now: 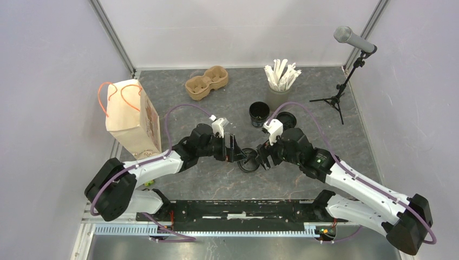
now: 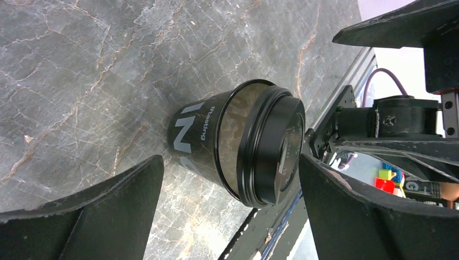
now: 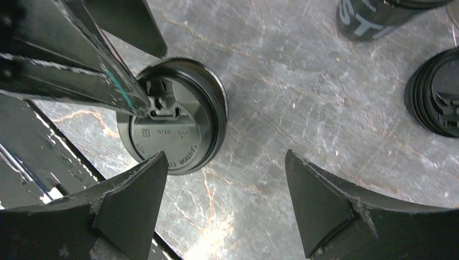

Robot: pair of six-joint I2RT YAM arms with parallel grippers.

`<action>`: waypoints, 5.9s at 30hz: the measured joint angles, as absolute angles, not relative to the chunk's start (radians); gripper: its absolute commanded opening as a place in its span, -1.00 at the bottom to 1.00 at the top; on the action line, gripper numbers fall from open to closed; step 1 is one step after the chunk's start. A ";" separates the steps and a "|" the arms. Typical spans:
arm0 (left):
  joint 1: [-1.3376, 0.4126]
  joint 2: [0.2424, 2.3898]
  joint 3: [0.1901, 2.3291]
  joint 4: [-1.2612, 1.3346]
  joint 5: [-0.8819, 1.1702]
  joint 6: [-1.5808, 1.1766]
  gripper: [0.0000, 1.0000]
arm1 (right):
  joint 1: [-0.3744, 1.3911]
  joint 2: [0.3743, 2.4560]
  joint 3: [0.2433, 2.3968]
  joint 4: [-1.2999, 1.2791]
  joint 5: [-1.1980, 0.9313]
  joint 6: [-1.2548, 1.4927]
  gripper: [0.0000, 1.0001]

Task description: Pack the takeout coffee

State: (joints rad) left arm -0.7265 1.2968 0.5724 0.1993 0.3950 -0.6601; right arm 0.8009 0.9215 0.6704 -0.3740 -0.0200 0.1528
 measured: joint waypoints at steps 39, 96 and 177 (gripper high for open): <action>-0.736 1.399 0.678 0.154 0.296 -0.607 0.66 | 0.629 1.106 0.624 -0.105 -0.293 0.056 0.33; -0.709 1.515 0.669 0.328 0.422 -0.744 0.17 | 0.477 1.175 0.511 0.155 -0.538 0.163 0.01; -0.752 1.715 0.838 0.389 0.598 -0.595 -0.20 | 0.257 1.087 0.464 0.072 -0.770 0.294 0.31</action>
State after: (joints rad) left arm -0.7525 1.7153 0.8375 0.3893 0.5976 -0.5949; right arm 0.2573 1.0874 0.4637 0.0715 -0.7704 0.2939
